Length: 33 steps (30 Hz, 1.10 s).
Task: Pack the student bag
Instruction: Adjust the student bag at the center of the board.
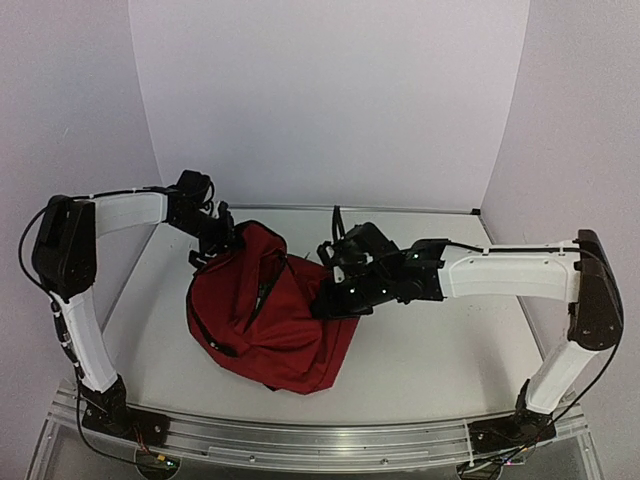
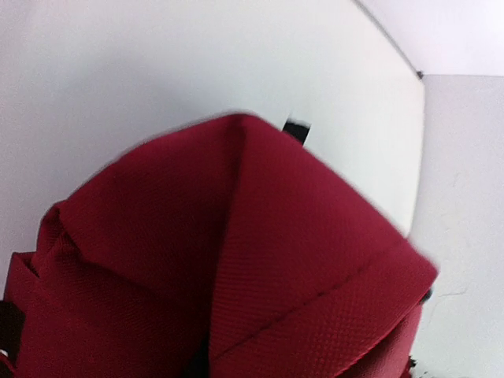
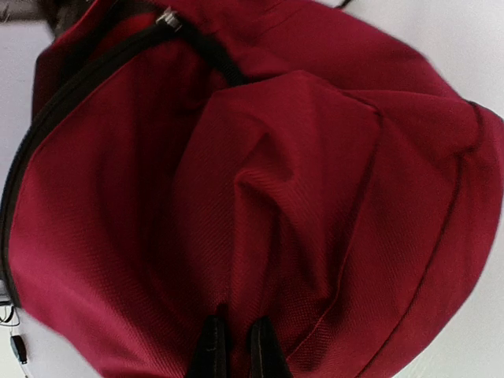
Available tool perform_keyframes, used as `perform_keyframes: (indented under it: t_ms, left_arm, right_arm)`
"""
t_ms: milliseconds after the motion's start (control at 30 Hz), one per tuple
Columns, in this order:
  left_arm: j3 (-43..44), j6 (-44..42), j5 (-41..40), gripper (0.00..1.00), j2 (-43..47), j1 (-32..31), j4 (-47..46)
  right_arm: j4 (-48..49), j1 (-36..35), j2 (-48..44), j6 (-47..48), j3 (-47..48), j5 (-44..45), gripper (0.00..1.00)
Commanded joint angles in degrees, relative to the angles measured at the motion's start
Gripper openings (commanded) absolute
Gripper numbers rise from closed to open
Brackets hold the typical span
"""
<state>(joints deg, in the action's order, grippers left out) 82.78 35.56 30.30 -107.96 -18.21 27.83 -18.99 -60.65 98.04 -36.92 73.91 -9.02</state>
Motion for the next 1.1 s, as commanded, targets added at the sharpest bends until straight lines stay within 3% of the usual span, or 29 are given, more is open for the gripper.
perform_keyframes:
  t_ms: [0,67,133,267,400,467,667,733,900,1067]
  left_arm:
    - [16.21,-7.56,4.95,0.32,-5.90,0.78,-12.86]
    - [19.42,-10.05,2.75,0.51,-5.83,0.77,-9.57]
    - [19.48,-12.19,-1.34,0.67,-3.89,0.80,-5.84]
    - [11.56,-13.71,-5.87,0.80,4.88,0.79,-3.45]
    - [0.60,-13.30,0.49,0.82,14.29,0.20,-7.02]
    - [-3.31,-12.82,2.23,0.83,18.42,-1.11,-7.20]
    - [-8.85,-14.17,-0.65,0.83,25.84,-10.69,-6.06]
    - [-9.52,-14.28,-0.29,0.81,26.52,-13.43,-6.53]
    - [-9.70,-15.68,-0.92,0.67,25.23,-16.52,-5.59]
    - [-7.54,-17.85,-5.05,0.65,21.74,-19.24,-2.30]
  right_arm:
    - [-0.15,-5.78,-4.38,0.92,0.81,-5.76,0.29]
    - [-0.42,-5.62,-6.69,0.52,1.61,-0.55,0.48]
    - [-0.94,-4.79,-8.45,0.67,2.32,2.53,0.59]
    - [-1.06,0.67,-8.87,1.25,3.01,3.66,0.66]
    - [-0.38,6.72,-5.90,4.68,4.94,1.47,0.65]
    - [0.26,7.72,-3.60,7.08,6.53,-0.01,0.59]
    - [1.97,8.55,0.10,10.12,5.40,-4.03,0.44]
    - [2.67,8.71,-0.33,10.49,3.18,-4.00,0.39]
    - [5.36,8.88,-0.91,10.37,-1.97,-3.00,0.38]
    - [7.79,8.85,0.50,10.61,-2.61,-2.73,0.34]
